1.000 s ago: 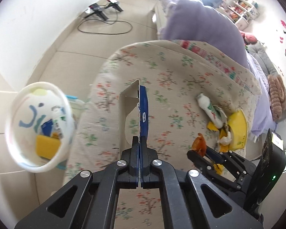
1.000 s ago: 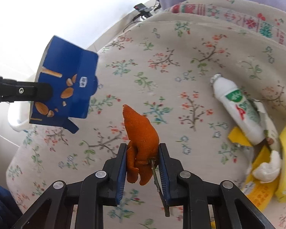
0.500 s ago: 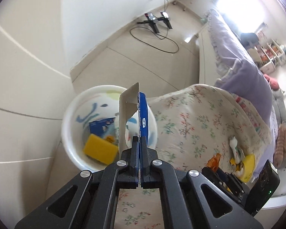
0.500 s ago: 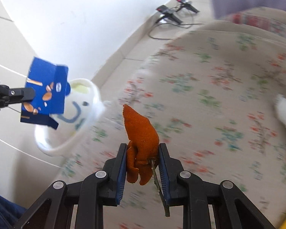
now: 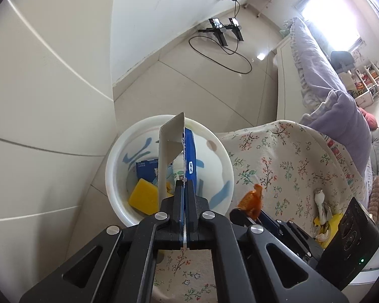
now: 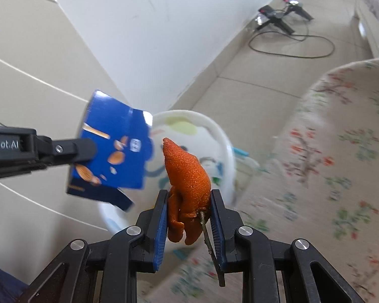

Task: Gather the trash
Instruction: 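Carry the blue box into the bin with the left tool while the right carries the peel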

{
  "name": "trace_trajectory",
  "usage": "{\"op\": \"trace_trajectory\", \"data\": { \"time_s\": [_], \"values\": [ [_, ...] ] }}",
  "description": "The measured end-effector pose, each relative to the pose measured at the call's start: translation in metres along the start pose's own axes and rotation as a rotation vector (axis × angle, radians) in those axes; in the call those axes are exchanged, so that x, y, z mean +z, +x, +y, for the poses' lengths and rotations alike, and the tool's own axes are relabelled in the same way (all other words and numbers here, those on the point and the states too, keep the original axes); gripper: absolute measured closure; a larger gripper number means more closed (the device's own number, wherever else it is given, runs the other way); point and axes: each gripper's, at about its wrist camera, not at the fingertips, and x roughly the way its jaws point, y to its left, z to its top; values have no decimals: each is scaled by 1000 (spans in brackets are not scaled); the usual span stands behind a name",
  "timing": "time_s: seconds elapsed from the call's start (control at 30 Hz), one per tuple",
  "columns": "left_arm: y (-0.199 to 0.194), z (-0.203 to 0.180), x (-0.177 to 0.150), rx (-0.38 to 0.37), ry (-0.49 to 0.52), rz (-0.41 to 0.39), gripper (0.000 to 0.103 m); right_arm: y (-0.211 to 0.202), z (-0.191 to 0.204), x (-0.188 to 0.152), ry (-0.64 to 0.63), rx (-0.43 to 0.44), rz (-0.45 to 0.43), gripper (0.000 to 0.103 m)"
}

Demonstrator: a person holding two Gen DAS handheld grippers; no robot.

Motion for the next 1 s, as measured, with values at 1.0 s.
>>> {"op": "trace_trajectory", "data": {
  "time_s": [1.0],
  "values": [
    [9, 26, 2, -12, -167, 60, 100, 34, 4, 16, 63, 29, 14, 59]
  ]
}}
